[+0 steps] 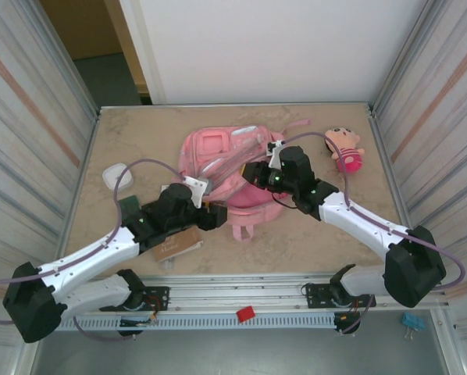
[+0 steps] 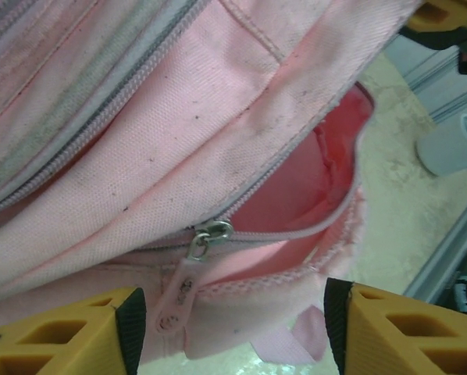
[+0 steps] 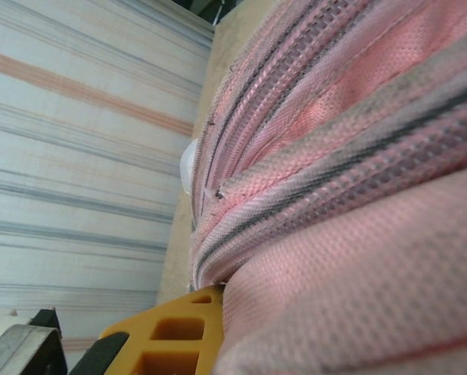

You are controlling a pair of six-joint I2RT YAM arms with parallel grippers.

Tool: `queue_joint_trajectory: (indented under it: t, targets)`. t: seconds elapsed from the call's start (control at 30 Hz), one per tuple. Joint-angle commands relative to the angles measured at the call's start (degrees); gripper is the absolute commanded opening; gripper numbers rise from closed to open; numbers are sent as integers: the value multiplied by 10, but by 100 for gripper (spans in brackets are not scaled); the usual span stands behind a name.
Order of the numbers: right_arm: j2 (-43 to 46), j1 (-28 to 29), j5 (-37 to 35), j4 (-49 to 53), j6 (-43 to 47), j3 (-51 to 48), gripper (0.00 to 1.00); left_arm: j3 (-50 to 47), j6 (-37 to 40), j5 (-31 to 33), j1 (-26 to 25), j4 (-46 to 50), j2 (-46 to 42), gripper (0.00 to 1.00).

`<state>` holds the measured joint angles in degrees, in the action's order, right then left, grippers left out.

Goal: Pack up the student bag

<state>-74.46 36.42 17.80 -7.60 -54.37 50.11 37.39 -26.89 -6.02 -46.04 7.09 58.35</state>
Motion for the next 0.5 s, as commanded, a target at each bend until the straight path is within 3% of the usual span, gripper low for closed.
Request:
queue_joint_trajectory:
  t: [0.0,0.17,0.47]
  targets:
    - [5,8,14,-57,16,40,0,-10,30,16,-4,-40,16,58]
    - [0,12,21,-63,14,43,0,5,51,22,-4,-32,47,49]
    - [7,5,23,-48,20,46,0,7,71,84,-5,2,46,7]
